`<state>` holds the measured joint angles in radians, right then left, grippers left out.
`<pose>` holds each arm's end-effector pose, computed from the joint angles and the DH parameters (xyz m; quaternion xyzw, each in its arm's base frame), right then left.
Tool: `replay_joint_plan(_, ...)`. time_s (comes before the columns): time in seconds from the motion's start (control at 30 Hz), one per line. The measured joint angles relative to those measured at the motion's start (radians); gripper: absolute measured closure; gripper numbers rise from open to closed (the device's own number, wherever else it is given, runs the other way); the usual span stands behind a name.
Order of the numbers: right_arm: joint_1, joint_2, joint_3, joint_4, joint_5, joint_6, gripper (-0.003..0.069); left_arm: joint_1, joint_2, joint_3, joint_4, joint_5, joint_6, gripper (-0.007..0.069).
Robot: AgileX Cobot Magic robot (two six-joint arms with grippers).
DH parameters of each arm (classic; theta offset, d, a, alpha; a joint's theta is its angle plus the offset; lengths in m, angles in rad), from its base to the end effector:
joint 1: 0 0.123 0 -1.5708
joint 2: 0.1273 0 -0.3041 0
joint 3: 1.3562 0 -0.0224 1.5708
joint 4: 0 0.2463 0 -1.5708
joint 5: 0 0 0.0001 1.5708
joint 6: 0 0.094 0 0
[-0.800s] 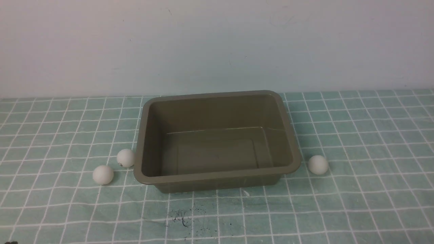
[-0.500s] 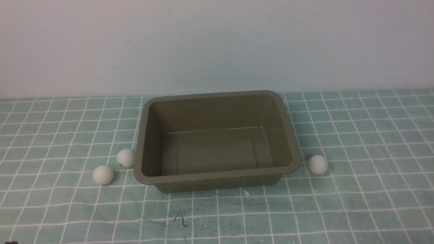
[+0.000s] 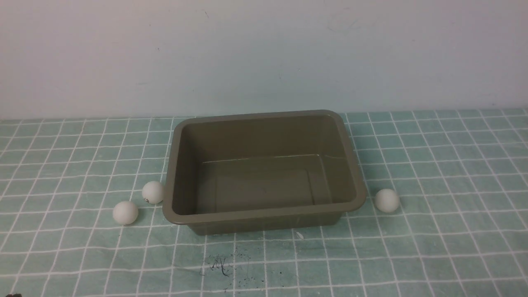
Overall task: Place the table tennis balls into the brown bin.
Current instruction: 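Reach for and grasp a ping pong ball on the table beside the basket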
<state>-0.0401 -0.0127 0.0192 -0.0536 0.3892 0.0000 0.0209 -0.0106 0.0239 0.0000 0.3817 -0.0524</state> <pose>0.0310 -0.0032 0.1714 0.0022 0.8072 -0.0347 0.5893 0.0315 0.0007 0.1704 -0.0296 0.8066 -0.0093 0.5903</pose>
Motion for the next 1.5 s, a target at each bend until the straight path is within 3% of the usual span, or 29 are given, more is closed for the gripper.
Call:
replay_joint_plan(0.17,0.0,0.0,0.0,0.0,0.0,0.0,0.0673,0.0,0.0,0.002,0.01,-0.012,-0.003,0.0629)
replay_joint_plan(0.4,0.0,0.0,0.0,0.0,0.0,0.0,0.0673,0.0,0.0,0.006,-0.18,-0.293,-0.145,0.0629)
replay_joint_plan(0.6,0.0,0.0,0.001,0.028,-0.016,0.012,0.0673,0.0,0.0,0.006,-0.212,-0.493,-0.159,0.0629)
replay_joint_plan(0.67,0.0,0.0,0.008,0.172,-0.109,0.093,0.0673,0.0,0.0,0.007,-0.23,-0.72,-0.189,0.0629)
replay_joint_plan(0.73,0.0,0.0,0.009,0.294,-0.187,0.169,0.0673,0.0,0.0,0.002,-0.234,-0.822,-0.218,0.0629)
replay_joint_plan(0.8,0.0,0.0,0.009,0.459,-0.27,0.263,0.0673,0.0,0.0,-0.055,-0.229,-0.829,-0.27,0.0629)
replay_joint_plan(0.83,0.0,0.0,0.009,0.459,-0.27,0.263,0.0673,0.0,0.002,-0.055,-0.227,-0.829,-0.276,0.0629)
replay_joint_plan(0.87,0.0,0.0,0.009,0.586,-0.336,0.33,0.0673,0.0,0.022,-0.144,-0.194,-0.732,-0.322,0.0629)
replay_joint_plan(0.93,0.0,0.0,0.009,0.698,-0.389,0.357,0.0673,0.0,0.091,-0.275,-0.121,-0.517,-0.369,0.0629)
replay_joint_plan(1.07,0.0,0.0,0.009,0.809,-0.449,0.371,0.0673,0.0,0.266,-0.471,-0.074,-0.121,-0.401,0.0629)
replay_joint_plan(1.13,0.0,0.0,0.009,0.83,-0.462,0.369,0.0673,-0.004,0.316,-0.526,-0.071,-0.042,-0.384,0.0629)
replay_joint_plan(1.17,0.0,0.0,0.009,0.849,-0.479,0.359,0.0673,-0.019,0.44,-0.612,-0.071,0.104,-0.324,0.0629)
replay_joint_plan(1.23,0.0,0.0,0.009,0.853,-0.474,0.349,0.0673,-0.035,0.589,-0.708,-0.074,0.255,-0.201,0.0629)
replay_joint_plan(1.33,0.0,0.0,-0.05,0.816,-0.341,0.309,0.0673,-0.043,0.806,-0.81,-0.075,0.415,-0.003,0.0629)
replay_joint_plan(1.5,0.0,0.151,-0.41,0.567,0.031,0.071,0.0673,-0.045,1.207,-0.935,-0.14,0.561,0.144,0.0629)
